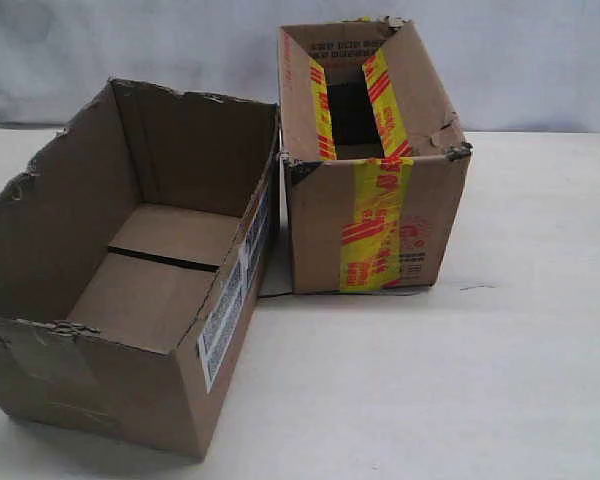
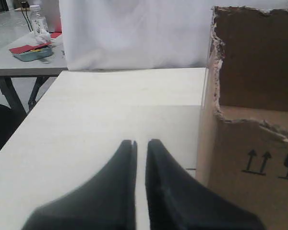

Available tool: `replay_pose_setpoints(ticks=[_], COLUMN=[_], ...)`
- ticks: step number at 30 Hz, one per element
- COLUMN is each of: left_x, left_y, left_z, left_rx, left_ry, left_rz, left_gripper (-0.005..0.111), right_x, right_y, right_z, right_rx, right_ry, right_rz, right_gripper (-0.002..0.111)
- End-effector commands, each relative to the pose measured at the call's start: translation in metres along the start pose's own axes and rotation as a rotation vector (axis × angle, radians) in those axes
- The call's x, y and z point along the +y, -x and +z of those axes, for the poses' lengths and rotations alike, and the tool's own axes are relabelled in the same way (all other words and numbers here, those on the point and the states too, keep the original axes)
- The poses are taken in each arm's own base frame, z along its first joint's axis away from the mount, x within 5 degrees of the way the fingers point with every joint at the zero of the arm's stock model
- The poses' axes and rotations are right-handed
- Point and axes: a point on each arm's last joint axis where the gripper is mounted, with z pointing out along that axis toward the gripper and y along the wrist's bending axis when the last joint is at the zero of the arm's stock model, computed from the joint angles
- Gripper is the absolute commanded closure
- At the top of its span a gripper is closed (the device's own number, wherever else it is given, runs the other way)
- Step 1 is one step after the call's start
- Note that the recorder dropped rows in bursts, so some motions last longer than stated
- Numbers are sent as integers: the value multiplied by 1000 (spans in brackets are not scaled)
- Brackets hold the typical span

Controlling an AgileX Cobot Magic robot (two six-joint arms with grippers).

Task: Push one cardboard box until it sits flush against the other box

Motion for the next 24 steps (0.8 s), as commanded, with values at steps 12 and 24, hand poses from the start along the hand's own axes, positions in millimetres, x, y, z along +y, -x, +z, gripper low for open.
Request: replay_pose_setpoints(ticks=[12, 24], left_x=[-3, 1], left_y=[13, 119], left_z=[-1, -54], left_rx=[-152, -711], left_ry=[-40, -191], left_rz=[-55, -344], left_gripper=[107, 107], right_x=[0, 0], right_y=[-2, -2], right_z=[0, 0], right_rx=[4, 4], right_ry=[-6, -6], right_rz=[4, 2], right_gripper=[108, 108])
